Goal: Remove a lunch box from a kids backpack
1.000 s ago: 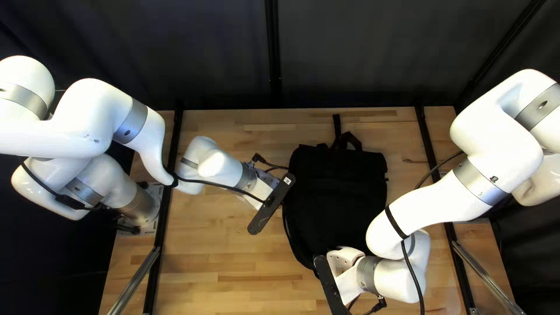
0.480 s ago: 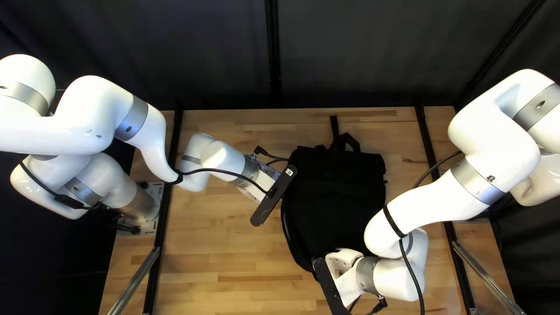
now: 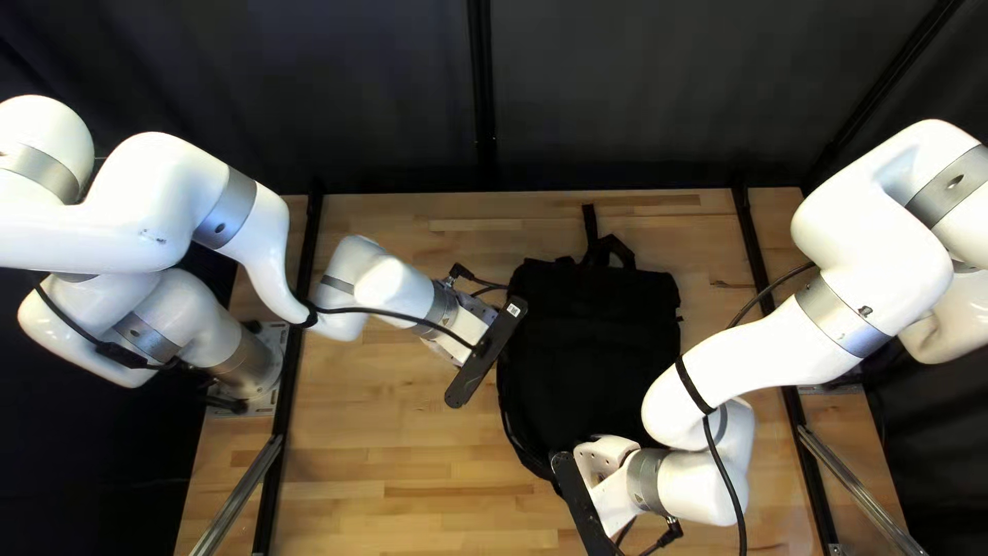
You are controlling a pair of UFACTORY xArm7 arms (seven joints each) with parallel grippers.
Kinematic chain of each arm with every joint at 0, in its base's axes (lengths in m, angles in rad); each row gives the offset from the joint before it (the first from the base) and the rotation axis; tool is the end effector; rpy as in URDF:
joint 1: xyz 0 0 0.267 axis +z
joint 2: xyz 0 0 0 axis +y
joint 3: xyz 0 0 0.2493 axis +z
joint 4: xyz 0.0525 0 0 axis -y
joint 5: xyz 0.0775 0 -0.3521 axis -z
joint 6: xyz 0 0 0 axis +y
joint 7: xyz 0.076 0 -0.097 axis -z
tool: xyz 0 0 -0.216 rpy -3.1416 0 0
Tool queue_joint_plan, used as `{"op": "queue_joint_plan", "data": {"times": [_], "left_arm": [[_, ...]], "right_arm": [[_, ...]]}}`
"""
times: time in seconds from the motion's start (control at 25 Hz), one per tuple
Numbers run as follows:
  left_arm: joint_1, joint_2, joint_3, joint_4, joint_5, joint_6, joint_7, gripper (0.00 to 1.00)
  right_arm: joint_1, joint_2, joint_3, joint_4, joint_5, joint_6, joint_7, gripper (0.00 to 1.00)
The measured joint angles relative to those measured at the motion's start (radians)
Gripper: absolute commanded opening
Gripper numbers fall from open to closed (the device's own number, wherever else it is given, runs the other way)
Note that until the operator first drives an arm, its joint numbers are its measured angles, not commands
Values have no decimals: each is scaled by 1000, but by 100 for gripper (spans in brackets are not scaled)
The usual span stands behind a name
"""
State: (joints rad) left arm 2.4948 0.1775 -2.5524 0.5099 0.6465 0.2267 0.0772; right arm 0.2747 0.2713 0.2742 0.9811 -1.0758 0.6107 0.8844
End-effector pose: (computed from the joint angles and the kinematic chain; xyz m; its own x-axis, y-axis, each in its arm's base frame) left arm 0.4884 -0.0566 0.0384 0.6723 -0.6623 0.3306 -0.5831 -0.7490 -0.3147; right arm 0.5252 0.2155 0.0113 0.7708 0.5367 0.3433 0.3734 -0.8171 0.4391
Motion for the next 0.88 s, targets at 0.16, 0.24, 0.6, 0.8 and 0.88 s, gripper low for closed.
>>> {"op": "queue_joint_plan", "data": {"times": [0.16, 0.24, 0.6, 0.8, 0.88], "left_arm": [[1, 50, -91, 13, 39, 114, -110, 100], [-7, 56, -125, 21, 46, 149, -151, 100], [-25, 34, -200, 27, 87, 183, -279, 100], [-20, 20, -206, 27, 108, 170, -306, 100], [-15, 9, -206, 27, 120, 157, -319, 100]], "right_arm": [[-6, -25, 10, 2, 45, 19, -62, 100], [-9, -43, 16, 6, 78, 36, -107, 100], [-23, -206, 35, -91, 248, 121, -281, 100], [-14, -264, 46, -155, 318, 168, -303, 100], [-5, -267, 55, -165, 334, 182, -287, 100]]}}
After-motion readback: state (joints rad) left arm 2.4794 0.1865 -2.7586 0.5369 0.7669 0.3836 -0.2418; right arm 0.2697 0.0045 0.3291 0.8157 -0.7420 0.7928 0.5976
